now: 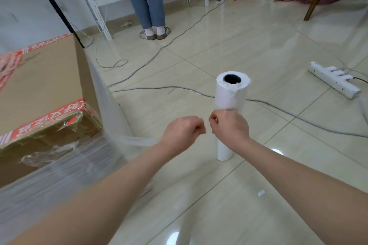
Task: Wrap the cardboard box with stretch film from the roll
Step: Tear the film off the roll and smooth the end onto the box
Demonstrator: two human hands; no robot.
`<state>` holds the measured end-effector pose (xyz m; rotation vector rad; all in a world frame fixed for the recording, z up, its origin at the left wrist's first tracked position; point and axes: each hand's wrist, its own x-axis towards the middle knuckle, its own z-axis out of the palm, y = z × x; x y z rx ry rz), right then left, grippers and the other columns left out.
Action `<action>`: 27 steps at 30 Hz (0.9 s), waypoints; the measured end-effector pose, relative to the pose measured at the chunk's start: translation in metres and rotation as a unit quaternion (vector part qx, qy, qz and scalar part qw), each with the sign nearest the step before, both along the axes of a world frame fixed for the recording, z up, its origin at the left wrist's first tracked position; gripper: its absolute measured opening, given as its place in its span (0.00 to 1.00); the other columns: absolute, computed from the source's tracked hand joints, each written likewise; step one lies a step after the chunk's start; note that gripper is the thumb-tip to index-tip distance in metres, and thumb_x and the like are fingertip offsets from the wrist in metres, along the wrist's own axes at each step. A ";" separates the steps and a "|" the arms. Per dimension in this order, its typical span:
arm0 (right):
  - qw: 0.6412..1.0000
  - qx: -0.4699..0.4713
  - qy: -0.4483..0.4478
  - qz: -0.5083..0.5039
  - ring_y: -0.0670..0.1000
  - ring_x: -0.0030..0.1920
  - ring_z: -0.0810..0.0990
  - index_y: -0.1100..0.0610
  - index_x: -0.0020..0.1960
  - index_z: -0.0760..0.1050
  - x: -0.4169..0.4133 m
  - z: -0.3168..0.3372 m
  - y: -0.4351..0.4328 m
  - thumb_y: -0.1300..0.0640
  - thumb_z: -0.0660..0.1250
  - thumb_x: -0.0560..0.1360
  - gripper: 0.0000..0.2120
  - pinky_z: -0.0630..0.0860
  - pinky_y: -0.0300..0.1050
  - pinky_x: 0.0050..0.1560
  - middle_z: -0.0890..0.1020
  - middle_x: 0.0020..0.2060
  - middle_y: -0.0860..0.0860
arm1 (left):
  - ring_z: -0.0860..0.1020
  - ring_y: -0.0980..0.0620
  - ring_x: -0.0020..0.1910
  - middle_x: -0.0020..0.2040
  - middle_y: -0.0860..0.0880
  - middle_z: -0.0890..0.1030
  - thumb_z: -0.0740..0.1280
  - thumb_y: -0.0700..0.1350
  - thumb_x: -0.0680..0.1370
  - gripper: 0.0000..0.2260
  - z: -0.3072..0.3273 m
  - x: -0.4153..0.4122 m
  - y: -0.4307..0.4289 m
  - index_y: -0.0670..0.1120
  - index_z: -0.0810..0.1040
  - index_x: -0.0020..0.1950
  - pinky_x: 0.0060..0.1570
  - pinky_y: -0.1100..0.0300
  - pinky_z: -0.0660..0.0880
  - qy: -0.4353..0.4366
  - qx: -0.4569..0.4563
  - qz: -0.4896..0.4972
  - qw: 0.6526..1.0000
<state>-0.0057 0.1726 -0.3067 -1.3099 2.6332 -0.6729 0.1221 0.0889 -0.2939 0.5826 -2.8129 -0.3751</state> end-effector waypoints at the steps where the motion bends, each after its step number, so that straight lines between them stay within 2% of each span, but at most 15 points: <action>1: 1.000 -0.012 -0.006 0.024 0.55 0.45 0.80 0.49 0.57 0.76 0.000 -0.002 0.003 0.55 0.59 0.78 0.11 0.74 0.44 0.40 0.82 0.43 0.51 | 0.78 0.50 0.44 0.44 0.52 0.82 0.65 0.42 0.77 0.04 0.001 0.003 -0.007 0.46 0.80 0.45 0.43 0.55 0.74 -0.006 0.034 0.044 0.998; 3: 0.996 0.007 0.007 0.089 0.55 0.44 0.79 0.42 0.67 0.67 -0.001 -0.005 0.008 0.56 0.59 0.77 0.20 0.73 0.44 0.38 0.81 0.42 0.52 | 0.79 0.51 0.44 0.43 0.53 0.83 0.67 0.44 0.76 0.02 -0.001 0.007 -0.016 0.48 0.79 0.45 0.46 0.54 0.75 -0.015 0.065 0.076 0.995; 5: 0.989 0.069 0.030 0.124 0.54 0.46 0.78 0.38 0.72 0.59 0.000 -0.006 0.011 0.55 0.59 0.78 0.26 0.71 0.44 0.39 0.80 0.44 0.53 | 0.79 0.52 0.42 0.40 0.53 0.82 0.68 0.45 0.75 0.01 -0.002 0.009 -0.016 0.49 0.78 0.44 0.46 0.53 0.76 -0.022 0.086 0.082 0.993; 6: 0.989 0.085 0.021 0.118 0.54 0.48 0.79 0.39 0.71 0.61 0.000 -0.007 0.011 0.54 0.58 0.78 0.23 0.71 0.43 0.40 0.80 0.47 0.52 | 0.78 0.52 0.41 0.39 0.54 0.81 0.68 0.45 0.75 0.02 -0.003 0.009 -0.016 0.49 0.77 0.45 0.45 0.54 0.75 -0.021 0.097 0.087 0.991; 8: 0.993 0.077 -0.002 0.087 0.53 0.50 0.80 0.44 0.65 0.71 0.000 -0.009 0.011 0.52 0.57 0.80 0.15 0.71 0.43 0.42 0.81 0.49 0.51 | 0.76 0.52 0.42 0.39 0.55 0.77 0.69 0.47 0.75 0.07 -0.004 0.004 -0.013 0.49 0.74 0.51 0.44 0.56 0.73 -0.031 0.108 0.112 0.987; 9: 0.995 0.070 -0.001 0.077 0.53 0.48 0.80 0.46 0.62 0.74 0.002 -0.011 0.010 0.52 0.56 0.81 0.13 0.72 0.43 0.42 0.82 0.48 0.51 | 0.75 0.51 0.45 0.41 0.55 0.76 0.69 0.49 0.75 0.12 -0.004 0.000 -0.011 0.50 0.73 0.55 0.45 0.57 0.72 -0.049 0.081 0.118 0.989; 11: 0.996 0.062 0.002 0.067 0.54 0.47 0.80 0.48 0.57 0.77 0.004 -0.016 0.009 0.52 0.55 0.81 0.13 0.74 0.45 0.42 0.82 0.46 0.51 | 0.72 0.51 0.56 0.52 0.52 0.74 0.70 0.56 0.73 0.22 -0.007 -0.009 -0.008 0.52 0.71 0.64 0.52 0.58 0.69 -0.095 -0.043 0.101 0.989; 13: 0.998 0.045 -0.016 0.050 0.54 0.47 0.80 0.47 0.56 0.78 0.005 -0.021 0.008 0.51 0.56 0.81 0.13 0.75 0.46 0.43 0.82 0.47 0.52 | 0.68 0.50 0.62 0.60 0.51 0.71 0.69 0.61 0.71 0.28 -0.011 -0.021 -0.002 0.53 0.69 0.68 0.59 0.56 0.65 -0.133 -0.105 0.087 0.982; 15: 0.998 0.041 -0.020 0.039 0.54 0.47 0.80 0.46 0.56 0.78 0.004 -0.023 0.008 0.50 0.56 0.80 0.13 0.73 0.44 0.41 0.82 0.47 0.51 | 0.69 0.49 0.62 0.59 0.52 0.75 0.66 0.61 0.73 0.23 -0.018 -0.032 0.003 0.52 0.73 0.65 0.59 0.55 0.63 -0.157 -0.113 0.075 0.978; 18: 0.998 0.055 -0.002 0.033 0.56 0.47 0.80 0.47 0.53 0.79 0.002 -0.022 0.008 0.50 0.55 0.81 0.14 0.69 0.44 0.39 0.82 0.48 0.53 | 0.76 0.46 0.55 0.50 0.49 0.82 0.63 0.55 0.78 0.12 -0.026 -0.039 0.004 0.50 0.80 0.53 0.49 0.57 0.65 -0.132 -0.067 0.093 0.985; 21: 0.998 0.054 -0.004 0.030 0.56 0.47 0.80 0.47 0.52 0.79 0.003 -0.024 0.008 0.50 0.55 0.81 0.14 0.73 0.45 0.41 0.82 0.48 0.51 | 0.77 0.44 0.50 0.47 0.46 0.82 0.62 0.52 0.80 0.12 -0.028 -0.036 -0.001 0.49 0.83 0.53 0.42 0.58 0.63 -0.108 -0.043 0.093 0.989; 24: 0.998 0.046 -0.012 0.028 0.55 0.46 0.80 0.47 0.50 0.80 0.004 -0.026 0.007 0.50 0.55 0.80 0.14 0.74 0.45 0.42 0.82 0.46 0.50 | 0.75 0.45 0.51 0.48 0.47 0.82 0.59 0.49 0.81 0.12 -0.029 -0.029 -0.005 0.50 0.82 0.56 0.43 0.57 0.65 -0.098 -0.089 0.060 0.989; 27: 0.999 0.047 -0.015 0.021 0.55 0.44 0.80 0.47 0.47 0.81 0.004 -0.026 0.005 0.52 0.56 0.78 0.14 0.76 0.45 0.41 0.83 0.44 0.49 | 0.75 0.44 0.48 0.46 0.48 0.82 0.60 0.46 0.81 0.11 -0.030 -0.022 -0.006 0.47 0.82 0.53 0.42 0.57 0.63 -0.075 -0.123 0.004 0.990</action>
